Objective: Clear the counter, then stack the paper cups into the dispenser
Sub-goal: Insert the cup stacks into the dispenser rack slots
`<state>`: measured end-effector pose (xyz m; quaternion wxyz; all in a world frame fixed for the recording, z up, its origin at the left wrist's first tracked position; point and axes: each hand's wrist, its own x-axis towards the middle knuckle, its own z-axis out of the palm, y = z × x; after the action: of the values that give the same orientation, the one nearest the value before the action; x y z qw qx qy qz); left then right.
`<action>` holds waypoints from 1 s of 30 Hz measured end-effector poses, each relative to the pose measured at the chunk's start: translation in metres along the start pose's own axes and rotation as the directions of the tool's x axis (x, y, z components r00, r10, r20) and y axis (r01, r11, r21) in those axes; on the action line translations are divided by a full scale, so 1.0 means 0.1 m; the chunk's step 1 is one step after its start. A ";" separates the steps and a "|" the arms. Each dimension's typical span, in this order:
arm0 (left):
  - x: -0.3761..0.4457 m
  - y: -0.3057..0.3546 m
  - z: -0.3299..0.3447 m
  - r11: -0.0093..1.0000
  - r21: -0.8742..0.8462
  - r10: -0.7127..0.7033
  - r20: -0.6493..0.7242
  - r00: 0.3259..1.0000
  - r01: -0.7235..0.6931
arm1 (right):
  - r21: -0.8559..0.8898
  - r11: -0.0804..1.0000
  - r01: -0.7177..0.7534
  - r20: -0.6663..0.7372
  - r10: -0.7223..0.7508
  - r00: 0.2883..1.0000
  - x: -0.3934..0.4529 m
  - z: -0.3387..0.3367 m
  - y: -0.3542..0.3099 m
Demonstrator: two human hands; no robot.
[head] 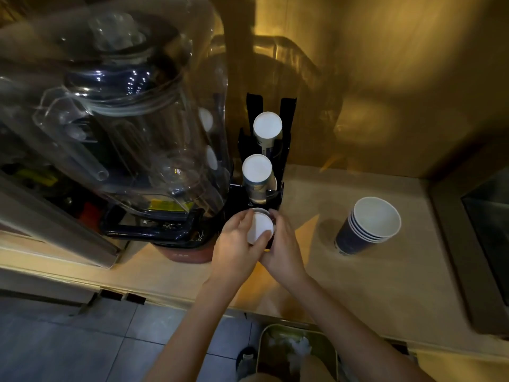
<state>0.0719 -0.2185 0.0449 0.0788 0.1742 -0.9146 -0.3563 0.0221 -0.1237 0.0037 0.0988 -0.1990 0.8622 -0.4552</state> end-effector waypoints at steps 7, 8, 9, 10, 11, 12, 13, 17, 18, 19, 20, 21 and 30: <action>0.13 0.02 0.09 0.971 0.212 -0.132 0.094 0.987 0.110 | 0.194 0.981 0.008 0.073 -0.023 0.997 -0.05 -0.09 -0.01; 0.14 0.02 0.09 0.970 0.215 -0.136 0.085 0.987 0.115 | 0.222 0.975 -0.015 0.097 -0.006 0.995 -0.06 -0.14 0.00; 0.16 0.01 0.09 0.970 0.211 -0.139 0.076 0.987 0.120 | 0.269 0.961 -0.070 0.120 0.039 0.992 -0.06 -0.18 0.04; 0.18 0.01 0.09 0.970 0.207 -0.143 0.066 0.987 0.127 | 0.341 0.927 -0.155 0.150 0.109 0.983 -0.06 -0.23 0.08; 0.20 0.01 0.09 0.970 0.204 -0.149 0.058 0.987 0.134 | 0.412 0.878 -0.242 0.187 0.179 0.966 -0.05 -0.28 0.13; 0.22 0.02 0.10 0.968 0.205 -0.156 0.050 0.986 0.143 | 0.472 0.827 -0.305 0.230 0.219 0.948 -0.06 -0.33 0.18; 0.24 0.03 0.10 0.966 0.208 -0.163 0.042 0.986 0.151 | 0.513 0.784 -0.350 0.270 0.239 0.933 -0.08 -0.39 0.22; 0.20 0.12 0.14 0.963 0.210 -0.170 0.000 0.986 0.166 | 0.670 0.549 -0.500 0.337 0.375 0.864 -0.14 -0.59 0.46; 0.18 0.14 0.16 0.965 0.213 -0.152 -0.024 0.988 0.153 | 0.714 0.458 -0.529 0.355 0.414 0.838 -0.16 -0.64 0.55; 0.16 0.18 0.17 0.967 0.218 -0.122 -0.058 0.991 0.132 | 0.749 0.365 -0.554 0.378 0.451 0.808 -0.17 -0.68 0.64; 0.13 0.23 0.20 0.970 0.220 -0.084 -0.103 0.991 0.105 | 0.779 0.258 -0.572 0.406 0.488 0.773 -0.19 -0.73 0.74; 0.11 0.30 0.22 0.975 0.211 -0.040 -0.154 0.987 0.073 | 0.809 0.133 -0.573 0.432 0.528 0.731 -0.21 -0.78 0.85; 0.21 1.26 0.70 0.959 0.048 0.276 0.080 0.958 -0.280 | 0.799 -0.505 -0.327 0.595 0.584 0.552 -0.17 -1.26 1.27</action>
<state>0.0004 -0.0967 0.0797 0.0898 0.0333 -0.9424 -0.3205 -0.0387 0.0418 -0.0297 0.3301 0.4157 0.1899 -0.8259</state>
